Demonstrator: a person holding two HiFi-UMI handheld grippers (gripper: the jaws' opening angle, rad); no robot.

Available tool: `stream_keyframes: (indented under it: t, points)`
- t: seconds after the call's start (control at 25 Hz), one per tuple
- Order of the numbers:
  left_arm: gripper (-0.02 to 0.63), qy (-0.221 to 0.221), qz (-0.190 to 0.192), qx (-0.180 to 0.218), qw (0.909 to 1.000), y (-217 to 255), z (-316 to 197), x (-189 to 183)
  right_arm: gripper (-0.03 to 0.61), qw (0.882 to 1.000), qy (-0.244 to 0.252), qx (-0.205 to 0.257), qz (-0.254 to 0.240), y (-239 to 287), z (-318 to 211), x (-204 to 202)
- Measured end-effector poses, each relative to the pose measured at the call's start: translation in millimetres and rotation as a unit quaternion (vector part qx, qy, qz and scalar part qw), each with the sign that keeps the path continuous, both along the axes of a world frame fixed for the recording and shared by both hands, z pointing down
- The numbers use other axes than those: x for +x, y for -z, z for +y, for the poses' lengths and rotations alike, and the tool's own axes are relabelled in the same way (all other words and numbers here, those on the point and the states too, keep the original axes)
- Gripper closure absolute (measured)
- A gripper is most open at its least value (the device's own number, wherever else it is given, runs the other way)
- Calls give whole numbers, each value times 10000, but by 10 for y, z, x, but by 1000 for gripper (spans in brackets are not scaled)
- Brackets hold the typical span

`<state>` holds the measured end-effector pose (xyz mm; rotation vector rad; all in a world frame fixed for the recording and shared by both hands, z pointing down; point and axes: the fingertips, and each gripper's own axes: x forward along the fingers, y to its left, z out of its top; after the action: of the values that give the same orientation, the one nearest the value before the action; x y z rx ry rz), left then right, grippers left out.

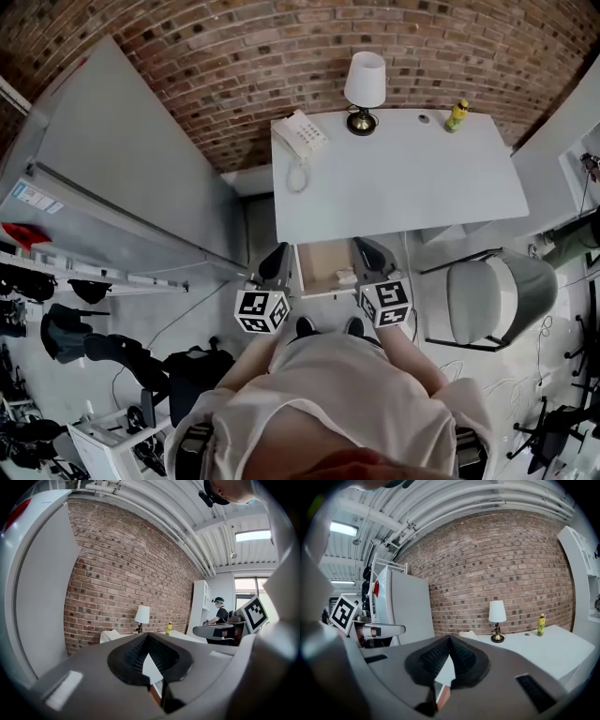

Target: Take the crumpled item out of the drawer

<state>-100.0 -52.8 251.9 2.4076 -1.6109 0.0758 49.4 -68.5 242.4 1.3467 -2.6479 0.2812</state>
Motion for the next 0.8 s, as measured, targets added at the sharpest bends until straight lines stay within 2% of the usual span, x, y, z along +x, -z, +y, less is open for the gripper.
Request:
stream_keyframes:
  t: [0.8]
  points:
    - [604, -105, 98, -394, 9991, -332, 127, 87, 572, 9992, -33, -402, 82, -361, 88, 29]
